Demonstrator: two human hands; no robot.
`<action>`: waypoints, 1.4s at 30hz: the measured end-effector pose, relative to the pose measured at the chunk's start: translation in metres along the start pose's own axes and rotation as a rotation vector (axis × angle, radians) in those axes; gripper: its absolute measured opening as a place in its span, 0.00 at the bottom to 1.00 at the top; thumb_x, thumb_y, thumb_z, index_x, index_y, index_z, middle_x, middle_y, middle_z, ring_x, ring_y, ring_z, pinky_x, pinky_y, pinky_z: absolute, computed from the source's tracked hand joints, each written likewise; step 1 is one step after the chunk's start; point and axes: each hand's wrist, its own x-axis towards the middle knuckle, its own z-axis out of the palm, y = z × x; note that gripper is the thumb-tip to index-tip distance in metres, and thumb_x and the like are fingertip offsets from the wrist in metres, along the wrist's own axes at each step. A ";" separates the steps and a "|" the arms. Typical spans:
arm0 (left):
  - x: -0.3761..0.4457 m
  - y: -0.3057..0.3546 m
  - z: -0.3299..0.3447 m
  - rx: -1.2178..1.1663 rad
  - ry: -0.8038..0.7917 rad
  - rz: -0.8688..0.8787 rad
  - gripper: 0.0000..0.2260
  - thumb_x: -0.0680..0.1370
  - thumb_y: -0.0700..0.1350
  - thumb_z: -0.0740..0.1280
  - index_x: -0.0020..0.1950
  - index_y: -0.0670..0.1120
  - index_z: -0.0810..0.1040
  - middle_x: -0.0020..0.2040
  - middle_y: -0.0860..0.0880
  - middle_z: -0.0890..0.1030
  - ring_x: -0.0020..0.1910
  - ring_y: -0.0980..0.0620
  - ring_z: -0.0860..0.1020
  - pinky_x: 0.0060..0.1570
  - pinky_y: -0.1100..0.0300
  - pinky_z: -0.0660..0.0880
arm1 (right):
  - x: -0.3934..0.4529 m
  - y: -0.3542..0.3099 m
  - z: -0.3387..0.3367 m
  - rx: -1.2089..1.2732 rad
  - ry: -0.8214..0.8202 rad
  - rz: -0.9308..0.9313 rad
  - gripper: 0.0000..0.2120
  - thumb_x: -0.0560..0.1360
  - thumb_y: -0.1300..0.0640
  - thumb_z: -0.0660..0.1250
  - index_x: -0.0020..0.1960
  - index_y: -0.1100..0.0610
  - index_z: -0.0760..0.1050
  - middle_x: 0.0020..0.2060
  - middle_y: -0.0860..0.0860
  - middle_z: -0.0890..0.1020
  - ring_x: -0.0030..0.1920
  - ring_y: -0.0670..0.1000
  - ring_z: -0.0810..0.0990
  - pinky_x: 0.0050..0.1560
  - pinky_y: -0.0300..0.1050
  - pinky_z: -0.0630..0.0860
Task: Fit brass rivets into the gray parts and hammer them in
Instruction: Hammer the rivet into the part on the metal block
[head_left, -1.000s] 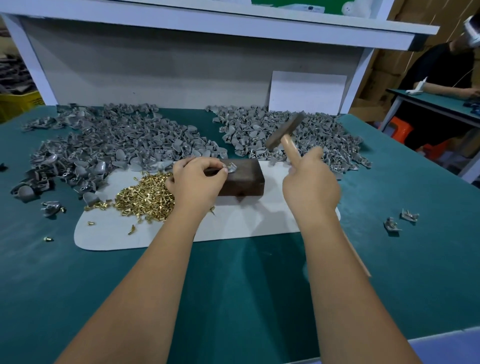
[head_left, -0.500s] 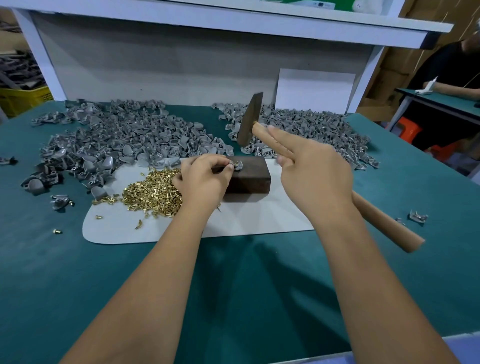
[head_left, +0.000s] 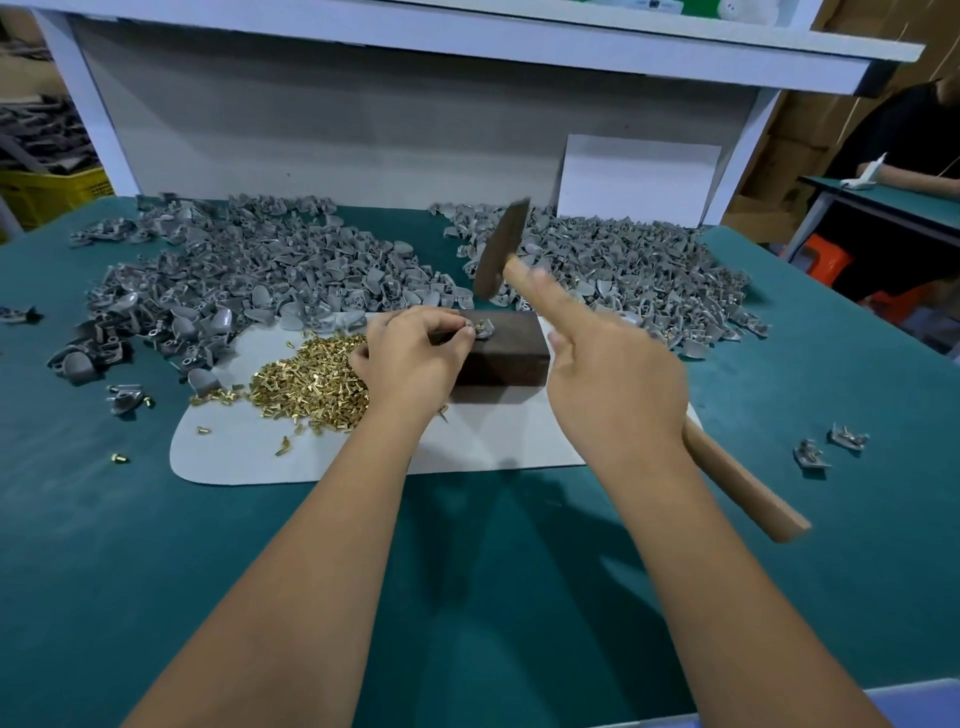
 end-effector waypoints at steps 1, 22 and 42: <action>0.000 0.000 -0.001 -0.011 -0.011 -0.004 0.02 0.76 0.54 0.71 0.45 0.61 0.83 0.53 0.63 0.81 0.67 0.52 0.69 0.59 0.50 0.57 | -0.001 0.001 0.002 -0.011 -0.070 -0.008 0.28 0.80 0.54 0.59 0.71 0.29 0.53 0.44 0.50 0.79 0.39 0.55 0.75 0.33 0.45 0.62; -0.002 0.005 -0.005 -0.021 -0.052 -0.013 0.08 0.76 0.54 0.71 0.38 0.65 0.78 0.48 0.65 0.79 0.66 0.51 0.70 0.54 0.53 0.53 | 0.000 0.008 0.004 -0.092 -0.085 -0.115 0.31 0.80 0.55 0.58 0.72 0.30 0.49 0.44 0.52 0.79 0.40 0.57 0.78 0.34 0.45 0.63; -0.001 0.016 -0.017 -0.350 -0.132 0.105 0.11 0.78 0.44 0.68 0.37 0.54 0.81 0.41 0.61 0.82 0.45 0.69 0.77 0.44 0.75 0.69 | 0.019 0.038 0.040 0.169 -0.184 0.382 0.10 0.79 0.60 0.56 0.60 0.57 0.67 0.37 0.52 0.72 0.40 0.57 0.69 0.28 0.44 0.56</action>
